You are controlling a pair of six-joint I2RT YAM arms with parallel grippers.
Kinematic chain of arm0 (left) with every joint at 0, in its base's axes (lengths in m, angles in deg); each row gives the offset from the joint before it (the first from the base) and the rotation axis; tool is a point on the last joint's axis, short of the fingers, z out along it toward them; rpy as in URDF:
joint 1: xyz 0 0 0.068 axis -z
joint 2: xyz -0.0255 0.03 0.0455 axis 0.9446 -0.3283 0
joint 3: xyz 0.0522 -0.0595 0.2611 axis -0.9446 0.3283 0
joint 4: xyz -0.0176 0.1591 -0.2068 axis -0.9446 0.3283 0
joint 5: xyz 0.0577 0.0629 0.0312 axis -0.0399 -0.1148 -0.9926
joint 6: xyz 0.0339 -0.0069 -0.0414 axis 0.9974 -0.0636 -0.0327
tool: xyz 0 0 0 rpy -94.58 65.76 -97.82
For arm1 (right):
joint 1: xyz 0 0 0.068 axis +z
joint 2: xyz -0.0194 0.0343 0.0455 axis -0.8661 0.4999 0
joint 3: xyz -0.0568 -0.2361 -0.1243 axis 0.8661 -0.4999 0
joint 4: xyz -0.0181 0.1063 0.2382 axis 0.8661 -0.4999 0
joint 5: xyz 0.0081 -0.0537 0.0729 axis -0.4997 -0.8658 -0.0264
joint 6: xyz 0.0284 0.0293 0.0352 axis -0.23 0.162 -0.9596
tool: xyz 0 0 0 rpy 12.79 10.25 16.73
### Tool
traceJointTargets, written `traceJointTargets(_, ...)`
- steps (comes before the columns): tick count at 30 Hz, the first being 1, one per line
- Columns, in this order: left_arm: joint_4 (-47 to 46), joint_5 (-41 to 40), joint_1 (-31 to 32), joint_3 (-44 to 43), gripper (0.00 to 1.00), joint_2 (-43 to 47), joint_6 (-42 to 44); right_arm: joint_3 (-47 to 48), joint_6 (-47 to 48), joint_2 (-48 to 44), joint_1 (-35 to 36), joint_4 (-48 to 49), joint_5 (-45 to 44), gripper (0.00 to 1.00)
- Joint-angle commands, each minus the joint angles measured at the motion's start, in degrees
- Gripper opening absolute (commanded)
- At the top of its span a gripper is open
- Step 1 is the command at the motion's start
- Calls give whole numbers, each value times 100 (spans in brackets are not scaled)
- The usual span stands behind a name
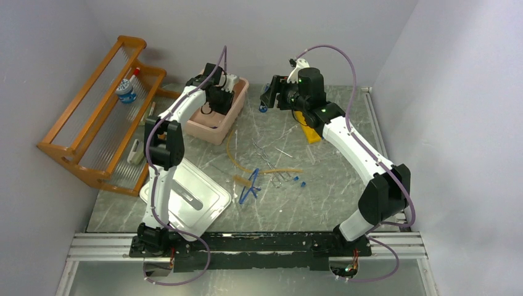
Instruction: Organize the chemistry lab equipment
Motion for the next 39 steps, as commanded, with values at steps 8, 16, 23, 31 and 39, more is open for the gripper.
traceJointTargets(8,-156,394,44,-121,42,15,72,-224,148,-114,-22,169,-124,70)
traceJointTargets(16,-118,368,44,-230,44,533,-170,-435,232,-260,-18,-131,-233,70)
traceJointTargets(23,-220,105,44,-51,52,1653,-234,-588,532,246,5,-606,-576,69)
traceJointTargets(31,-1386,638,61,1193,62,3175,-911,-455,970,974,300,-1047,-1244,68)
traceJointTargets(39,-2842,1531,211,2982,73,4196,-1559,270,1065,1950,663,-1940,-1773,67)
